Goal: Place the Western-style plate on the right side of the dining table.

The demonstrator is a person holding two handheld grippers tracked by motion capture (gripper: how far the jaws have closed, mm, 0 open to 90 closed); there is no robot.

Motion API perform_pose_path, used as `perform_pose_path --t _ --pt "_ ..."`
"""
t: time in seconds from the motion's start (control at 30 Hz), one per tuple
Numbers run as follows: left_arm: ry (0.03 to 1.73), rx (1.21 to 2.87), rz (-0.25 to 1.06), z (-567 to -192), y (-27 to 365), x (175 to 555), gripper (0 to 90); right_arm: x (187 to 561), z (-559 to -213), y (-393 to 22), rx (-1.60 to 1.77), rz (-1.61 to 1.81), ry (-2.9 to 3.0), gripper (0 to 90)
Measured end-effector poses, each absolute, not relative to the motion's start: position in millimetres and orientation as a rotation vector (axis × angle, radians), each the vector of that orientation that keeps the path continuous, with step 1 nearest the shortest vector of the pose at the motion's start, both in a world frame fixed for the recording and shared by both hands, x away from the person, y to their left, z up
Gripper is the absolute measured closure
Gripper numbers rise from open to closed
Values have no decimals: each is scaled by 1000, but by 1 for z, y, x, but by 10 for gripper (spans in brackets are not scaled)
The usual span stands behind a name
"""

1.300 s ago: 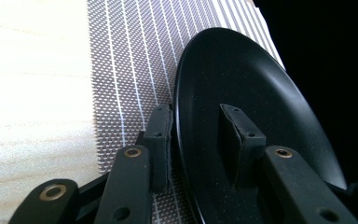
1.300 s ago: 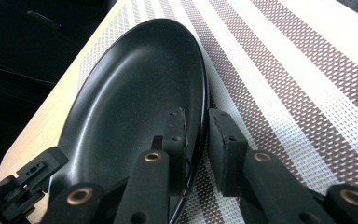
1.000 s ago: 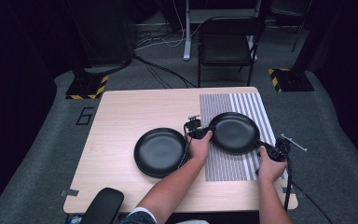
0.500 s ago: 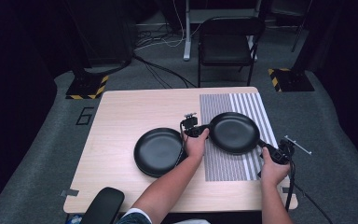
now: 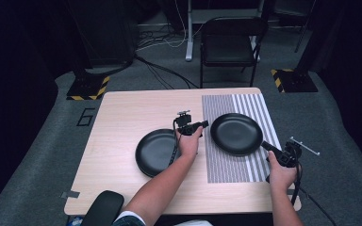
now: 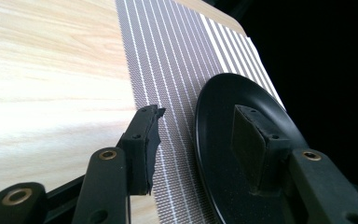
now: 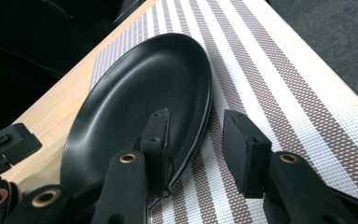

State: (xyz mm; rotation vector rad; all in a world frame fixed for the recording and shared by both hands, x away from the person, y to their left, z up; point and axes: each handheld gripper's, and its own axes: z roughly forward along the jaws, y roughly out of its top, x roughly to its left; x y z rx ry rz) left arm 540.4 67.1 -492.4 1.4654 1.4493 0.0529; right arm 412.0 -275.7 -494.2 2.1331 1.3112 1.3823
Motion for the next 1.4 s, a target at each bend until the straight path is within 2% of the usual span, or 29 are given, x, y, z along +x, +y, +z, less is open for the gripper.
perform_pose_path --t 0.27,0.83,1.4 --pt "1414 1516 69 -487 92 536 491 408 -488 -277 2094 1371 1385 602" --pt "1430 1486 76 -481 147 525 488 391 -479 -271 2005 1407 1511 578" --pt "1426 1484 114 -478 210 498 477 384 -480 -267 1973 1421 1559 566"
